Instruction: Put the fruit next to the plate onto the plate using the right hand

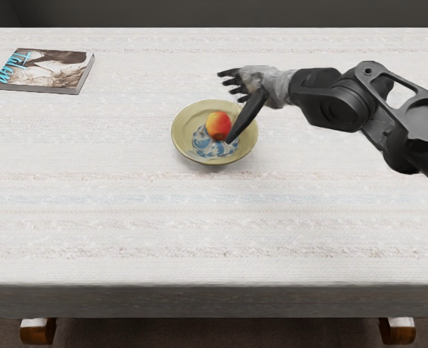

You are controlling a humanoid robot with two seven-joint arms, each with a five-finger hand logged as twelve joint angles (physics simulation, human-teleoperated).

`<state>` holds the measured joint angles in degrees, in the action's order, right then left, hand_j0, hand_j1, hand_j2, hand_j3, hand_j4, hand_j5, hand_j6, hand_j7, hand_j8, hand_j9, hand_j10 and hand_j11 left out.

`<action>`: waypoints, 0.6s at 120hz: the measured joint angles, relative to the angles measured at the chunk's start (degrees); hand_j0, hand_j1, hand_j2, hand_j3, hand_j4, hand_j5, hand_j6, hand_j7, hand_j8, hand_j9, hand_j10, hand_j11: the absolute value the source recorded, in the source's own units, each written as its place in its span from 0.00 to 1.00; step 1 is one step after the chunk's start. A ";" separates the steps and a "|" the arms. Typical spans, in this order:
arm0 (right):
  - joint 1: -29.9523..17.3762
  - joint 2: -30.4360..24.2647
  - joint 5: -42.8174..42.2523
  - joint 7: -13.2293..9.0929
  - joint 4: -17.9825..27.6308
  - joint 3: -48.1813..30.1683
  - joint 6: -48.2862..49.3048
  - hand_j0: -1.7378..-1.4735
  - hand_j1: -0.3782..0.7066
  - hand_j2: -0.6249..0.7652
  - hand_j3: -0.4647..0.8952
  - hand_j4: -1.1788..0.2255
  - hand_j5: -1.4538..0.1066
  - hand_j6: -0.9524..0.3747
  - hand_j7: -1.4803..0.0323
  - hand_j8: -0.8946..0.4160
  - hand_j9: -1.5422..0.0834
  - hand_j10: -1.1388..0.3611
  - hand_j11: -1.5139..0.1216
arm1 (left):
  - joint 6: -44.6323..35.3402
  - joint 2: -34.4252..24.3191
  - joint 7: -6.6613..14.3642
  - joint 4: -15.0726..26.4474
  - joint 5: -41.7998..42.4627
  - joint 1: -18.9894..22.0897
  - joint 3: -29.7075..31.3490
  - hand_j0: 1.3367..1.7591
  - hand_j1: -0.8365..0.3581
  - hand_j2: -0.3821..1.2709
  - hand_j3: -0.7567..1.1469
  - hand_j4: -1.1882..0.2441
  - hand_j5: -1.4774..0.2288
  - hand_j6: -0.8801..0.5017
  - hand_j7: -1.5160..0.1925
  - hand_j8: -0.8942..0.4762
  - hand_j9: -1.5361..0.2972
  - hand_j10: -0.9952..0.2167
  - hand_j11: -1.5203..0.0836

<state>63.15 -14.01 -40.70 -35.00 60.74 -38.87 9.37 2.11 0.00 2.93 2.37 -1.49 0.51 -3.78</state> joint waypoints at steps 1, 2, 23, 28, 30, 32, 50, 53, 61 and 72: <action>-0.25 -0.62 0.56 0.00 0.04 -0.44 0.75 0.30 0.06 0.45 0.34 0.82 0.90 0.69 0.95 0.66 0.92 0.74 0.90 | 0.00 0.00 0.00 0.00 0.00 0.01 0.00 0.76 0.98 0.23 0.40 0.82 0.86 0.63 0.88 0.64 0.83 0.81 0.94; -0.50 -1.21 1.09 0.00 0.08 -0.87 1.45 0.30 0.06 0.45 0.34 0.82 0.90 0.69 0.95 0.66 0.92 0.74 0.90 | 0.00 0.00 0.00 0.00 0.00 0.01 0.00 0.76 0.98 0.23 0.40 0.82 0.86 0.63 0.88 0.64 0.83 0.81 0.94; -7.65 -13.17 6.73 0.00 0.31 -11.84 16.92 0.30 0.04 0.45 0.34 0.83 0.92 0.71 0.97 0.67 0.94 0.75 0.91 | 0.10 0.00 -0.02 0.38 0.00 -0.20 0.00 0.76 0.98 0.23 0.40 0.82 0.86 0.63 0.88 0.64 0.83 0.81 0.94; -9.35 -15.98 7.76 0.00 0.15 -13.48 19.70 0.30 0.04 0.45 0.34 0.83 0.92 0.71 0.97 0.68 0.94 0.75 0.92 | 0.21 0.00 -0.07 0.75 0.00 -0.24 0.00 0.76 0.98 0.23 0.40 0.82 0.86 0.63 0.88 0.64 0.83 0.81 0.94; -9.99 -17.09 8.10 0.00 0.08 -14.02 20.58 0.30 0.04 0.45 0.34 0.83 0.92 0.71 0.97 0.68 0.94 0.75 0.92 | 0.24 0.00 -0.09 0.90 0.00 -0.24 0.00 0.76 0.98 0.23 0.40 0.82 0.86 0.63 0.88 0.64 0.83 0.81 0.94; -10.60 -18.16 8.38 0.00 0.03 -14.47 21.33 0.30 0.03 0.45 0.34 0.83 0.92 0.71 0.97 0.68 0.94 0.75 0.92 | 0.27 0.00 -0.11 1.03 0.00 -0.24 0.00 0.76 0.98 0.23 0.40 0.82 0.86 0.63 0.88 0.64 0.83 0.81 0.94; -14.24 -23.82 9.62 0.00 -0.38 -16.44 24.62 0.30 0.03 0.45 0.34 0.84 0.93 0.71 0.97 0.68 0.94 0.76 0.92 | 0.38 0.00 -0.18 1.47 0.02 0.02 -0.16 0.76 0.98 0.23 0.40 0.82 0.86 0.63 0.88 0.64 0.83 0.81 0.94; -14.51 -24.21 9.70 0.00 -0.42 -16.56 24.84 0.30 0.03 0.45 0.34 0.84 0.93 0.71 0.98 0.68 0.95 0.76 0.92 | 0.35 0.00 -0.13 1.40 0.01 -0.05 -0.22 0.76 0.98 0.23 0.40 0.82 0.86 0.63 0.88 0.64 0.83 0.81 0.94; -14.97 -24.88 9.85 0.00 -0.49 -16.84 25.22 0.30 0.03 0.45 0.34 0.84 0.93 0.72 0.98 0.68 0.95 0.76 0.92 | 0.29 0.00 -0.04 1.24 -0.03 0.00 -0.24 0.76 0.98 0.23 0.40 0.82 0.86 0.63 0.88 0.64 0.83 0.81 0.94; -15.28 -25.23 12.13 0.00 -1.98 -17.55 25.47 0.30 0.03 0.45 0.34 0.84 0.93 0.72 0.98 0.68 0.95 0.76 0.92 | 0.18 0.00 0.02 1.13 -0.07 0.02 -0.26 0.76 0.98 0.23 0.40 0.82 0.86 0.63 0.88 0.64 0.83 0.81 0.94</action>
<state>47.87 -39.24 -28.57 -35.00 58.76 -56.42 34.84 2.29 0.00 2.94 3.50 -1.56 0.53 -4.04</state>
